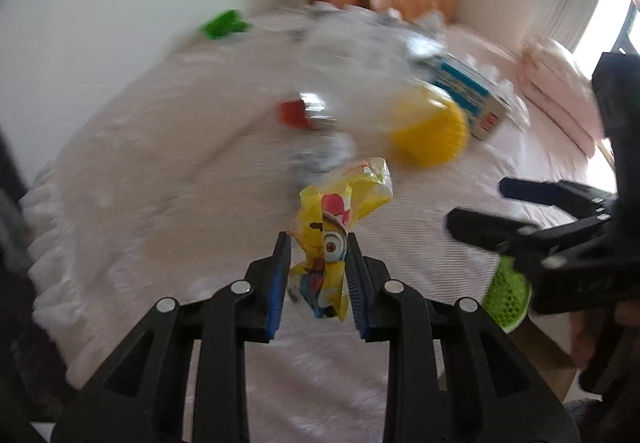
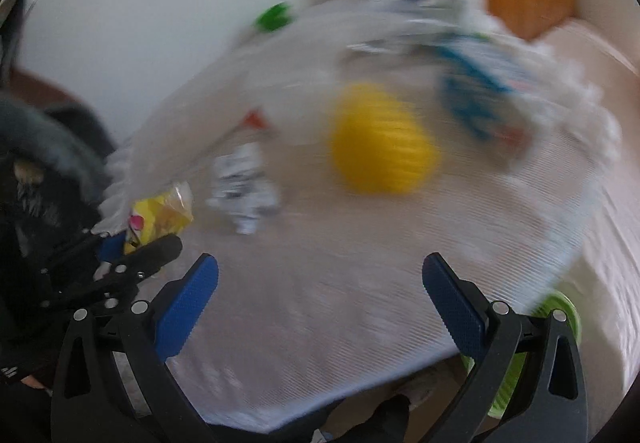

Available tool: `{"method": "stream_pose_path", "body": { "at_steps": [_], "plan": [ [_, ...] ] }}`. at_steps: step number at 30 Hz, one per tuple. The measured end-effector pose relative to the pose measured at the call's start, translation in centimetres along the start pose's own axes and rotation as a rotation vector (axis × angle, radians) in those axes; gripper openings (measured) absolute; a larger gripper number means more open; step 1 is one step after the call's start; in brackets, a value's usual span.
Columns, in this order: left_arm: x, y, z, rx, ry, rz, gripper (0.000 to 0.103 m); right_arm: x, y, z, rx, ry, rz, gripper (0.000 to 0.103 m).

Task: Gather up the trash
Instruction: 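Grasp the yellow candy wrapper with the left tool while the right tool grasps the crumpled paper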

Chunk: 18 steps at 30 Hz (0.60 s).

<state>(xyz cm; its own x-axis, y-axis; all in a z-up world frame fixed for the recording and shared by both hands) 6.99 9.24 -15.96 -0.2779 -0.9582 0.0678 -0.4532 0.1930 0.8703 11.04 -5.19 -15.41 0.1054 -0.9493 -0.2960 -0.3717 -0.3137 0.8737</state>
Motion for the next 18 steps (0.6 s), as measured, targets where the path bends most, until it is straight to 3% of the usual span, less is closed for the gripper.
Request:
{"method": "stream_pose_path", "body": {
  "at_steps": [3, 9, 10, 11, 12, 14, 18],
  "plan": [
    [-3.7, 1.1, 0.3, 0.016, 0.061, -0.046, 0.027, -2.8, -3.0, -1.4, -0.026, 0.050, -0.021, 0.101],
    [-8.9, 1.7, 1.1, 0.019, 0.153, -0.115, 0.027, -5.3, -8.5, -3.9, -0.069, 0.100, 0.025, 0.101],
    [-9.3, 1.7, 1.3, 0.018, 0.160, -0.121, 0.027, -5.4, -9.3, -4.2, -0.076, 0.107, 0.040, 0.094],
    [-9.6, 1.7, 1.3, 0.017, 0.165, -0.127, 0.027, -5.5, -9.7, -4.1, -0.080, 0.112, 0.047, 0.082],
    [-9.8, 1.6, 1.4, 0.017, 0.170, -0.132, 0.027, -5.6, -10.1, -4.2, -0.090, 0.116, 0.048, 0.078],
    [-10.3, 1.9, 1.8, 0.017, 0.174, -0.132, 0.027, -5.7, -9.9, -4.2, -0.071, 0.132, 0.061, 0.056],
    [-9.0, 1.8, 1.5, 0.021, 0.145, -0.122, 0.027, -5.9, -8.6, -3.7, -0.044, 0.140, 0.025, 0.055]
  ]
}}
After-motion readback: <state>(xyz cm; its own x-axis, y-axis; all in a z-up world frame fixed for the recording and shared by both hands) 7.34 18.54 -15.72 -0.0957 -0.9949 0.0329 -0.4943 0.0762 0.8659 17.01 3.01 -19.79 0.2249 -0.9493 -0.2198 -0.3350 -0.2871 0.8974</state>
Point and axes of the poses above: each gripper's, at about its wrist camera, not at the fingertips, and y roughly against the way its jaws point, x to its right, z to its underside, the point moved 7 cm from there along -y, roughly the way its jaws point, and after that the axes turned 3 degrees about y, right-handed, at the moved point
